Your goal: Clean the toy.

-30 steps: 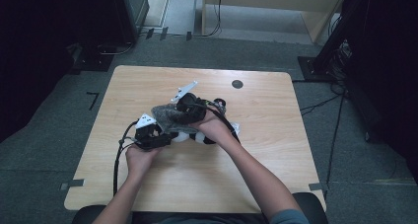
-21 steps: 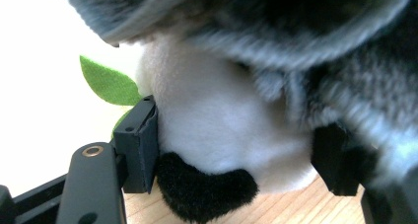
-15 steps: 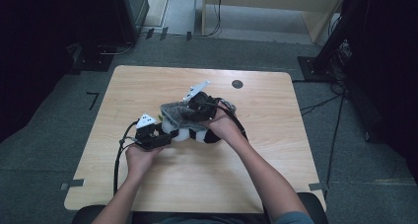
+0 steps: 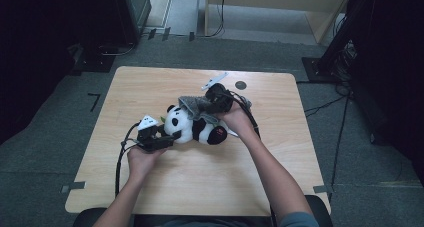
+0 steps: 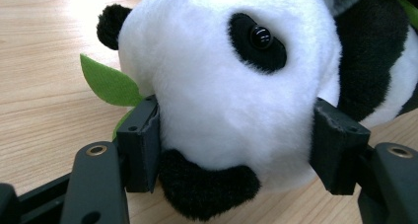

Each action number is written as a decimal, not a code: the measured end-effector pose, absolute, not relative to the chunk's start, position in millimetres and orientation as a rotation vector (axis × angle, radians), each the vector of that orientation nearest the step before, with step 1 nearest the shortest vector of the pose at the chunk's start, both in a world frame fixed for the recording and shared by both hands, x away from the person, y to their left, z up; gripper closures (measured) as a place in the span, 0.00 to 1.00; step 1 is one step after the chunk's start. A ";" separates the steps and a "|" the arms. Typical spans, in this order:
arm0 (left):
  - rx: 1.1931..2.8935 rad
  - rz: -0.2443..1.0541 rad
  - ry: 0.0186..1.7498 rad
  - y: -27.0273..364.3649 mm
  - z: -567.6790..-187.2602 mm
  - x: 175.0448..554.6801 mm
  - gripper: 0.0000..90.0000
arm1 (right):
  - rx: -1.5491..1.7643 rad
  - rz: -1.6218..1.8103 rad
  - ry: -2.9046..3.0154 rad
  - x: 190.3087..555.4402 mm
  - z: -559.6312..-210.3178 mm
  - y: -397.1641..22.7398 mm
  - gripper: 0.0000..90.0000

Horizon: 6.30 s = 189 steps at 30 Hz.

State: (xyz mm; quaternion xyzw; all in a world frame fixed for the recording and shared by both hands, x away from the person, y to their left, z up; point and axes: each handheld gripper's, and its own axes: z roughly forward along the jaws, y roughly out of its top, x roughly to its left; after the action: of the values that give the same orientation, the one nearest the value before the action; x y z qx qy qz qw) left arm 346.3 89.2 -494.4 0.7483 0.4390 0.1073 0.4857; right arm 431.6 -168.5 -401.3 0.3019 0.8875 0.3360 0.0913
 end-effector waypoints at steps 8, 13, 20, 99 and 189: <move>1.807 0.245 1.076 89.9 -493.9 347.0 0.35 | 0.941 0.988 2.590 438.1 -402.0 -177.5 0.84; 1.810 0.246 1.069 90.1 -494.1 346.8 0.35 | 0.983 1.008 2.554 442.5 -401.0 -188.3 0.84; 1.812 0.246 1.063 90.4 -494.5 346.9 0.35 | 0.992 0.981 2.514 441.8 -398.2 -191.3 0.85; 1.887 0.249 1.024 86.7 -490.6 350.4 0.37 | 1.023 1.105 2.557 367.3 -402.4 -235.5 0.86; 1.897 0.238 1.043 85.1 -488.3 349.3 0.34 | 0.985 1.384 2.462 325.1 -391.9 -250.7 0.85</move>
State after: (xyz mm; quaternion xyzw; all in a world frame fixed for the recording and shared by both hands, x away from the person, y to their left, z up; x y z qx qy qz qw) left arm 349.3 85.1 -488.3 0.7718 0.4244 0.0968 0.4636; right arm 325.1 -250.7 -391.9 0.3284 0.8208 0.4614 0.0753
